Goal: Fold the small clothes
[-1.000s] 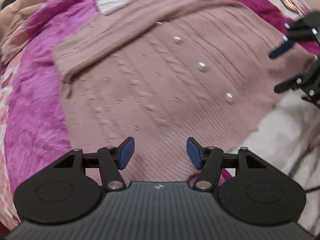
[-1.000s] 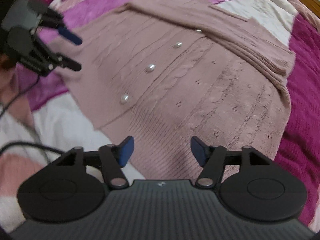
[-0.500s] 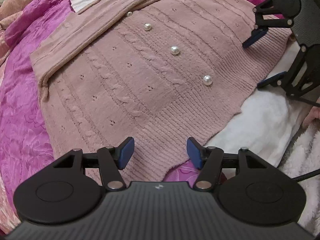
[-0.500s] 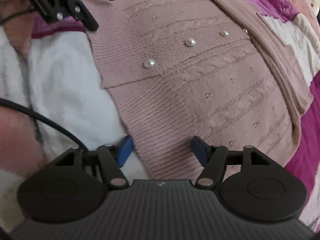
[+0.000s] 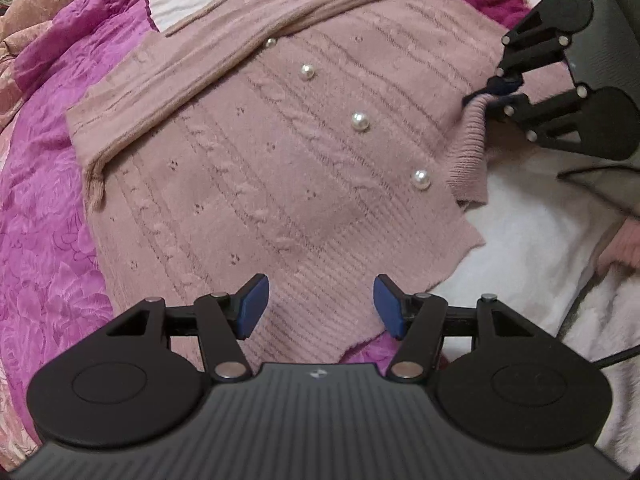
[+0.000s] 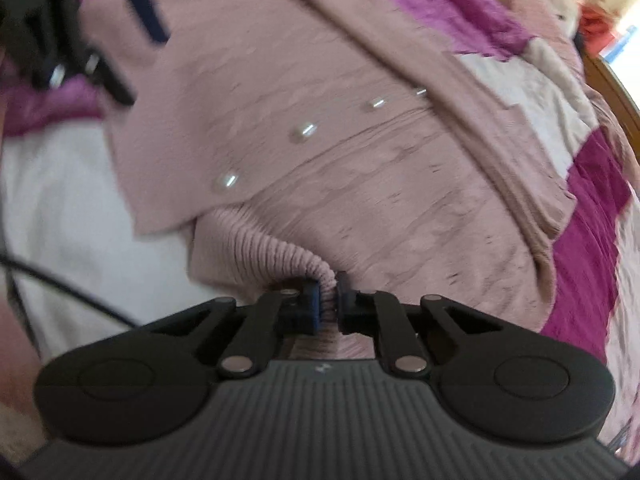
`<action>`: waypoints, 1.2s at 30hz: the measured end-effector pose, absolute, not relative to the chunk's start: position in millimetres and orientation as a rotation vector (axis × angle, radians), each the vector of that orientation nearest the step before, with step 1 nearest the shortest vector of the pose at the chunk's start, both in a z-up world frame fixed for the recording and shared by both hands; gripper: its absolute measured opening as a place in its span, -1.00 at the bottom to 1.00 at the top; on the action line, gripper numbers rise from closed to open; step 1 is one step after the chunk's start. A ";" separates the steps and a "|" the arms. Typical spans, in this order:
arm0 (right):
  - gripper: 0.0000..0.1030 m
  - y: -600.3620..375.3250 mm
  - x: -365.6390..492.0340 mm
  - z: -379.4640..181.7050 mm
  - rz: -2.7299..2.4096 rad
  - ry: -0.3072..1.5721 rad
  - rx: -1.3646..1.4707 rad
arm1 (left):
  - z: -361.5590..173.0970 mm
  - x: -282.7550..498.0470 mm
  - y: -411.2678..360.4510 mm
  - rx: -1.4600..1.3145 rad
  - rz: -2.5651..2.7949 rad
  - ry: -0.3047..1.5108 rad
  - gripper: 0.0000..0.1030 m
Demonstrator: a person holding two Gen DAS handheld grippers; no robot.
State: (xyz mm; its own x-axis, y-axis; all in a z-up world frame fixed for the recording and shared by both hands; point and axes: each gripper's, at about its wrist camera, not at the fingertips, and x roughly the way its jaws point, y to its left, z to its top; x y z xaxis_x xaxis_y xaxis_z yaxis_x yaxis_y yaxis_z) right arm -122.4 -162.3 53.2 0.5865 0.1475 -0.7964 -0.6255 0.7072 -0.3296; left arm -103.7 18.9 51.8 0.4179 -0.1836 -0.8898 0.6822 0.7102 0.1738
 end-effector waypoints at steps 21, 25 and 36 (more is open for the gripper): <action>0.25 -154.6 -136.4 39.4 0.629 0.946 -0.681 | 23.9 -108.0 -17.9 0.717 -0.710 1.069 0.33; 0.20 -148.3 -134.4 31.4 0.593 0.900 -0.751 | 27.2 -100.1 -11.2 0.667 -0.683 1.077 0.33; -0.78 -140.6 -136.1 46.0 0.511 0.741 -0.777 | 32.7 -111.0 -2.2 0.638 -0.717 1.050 0.33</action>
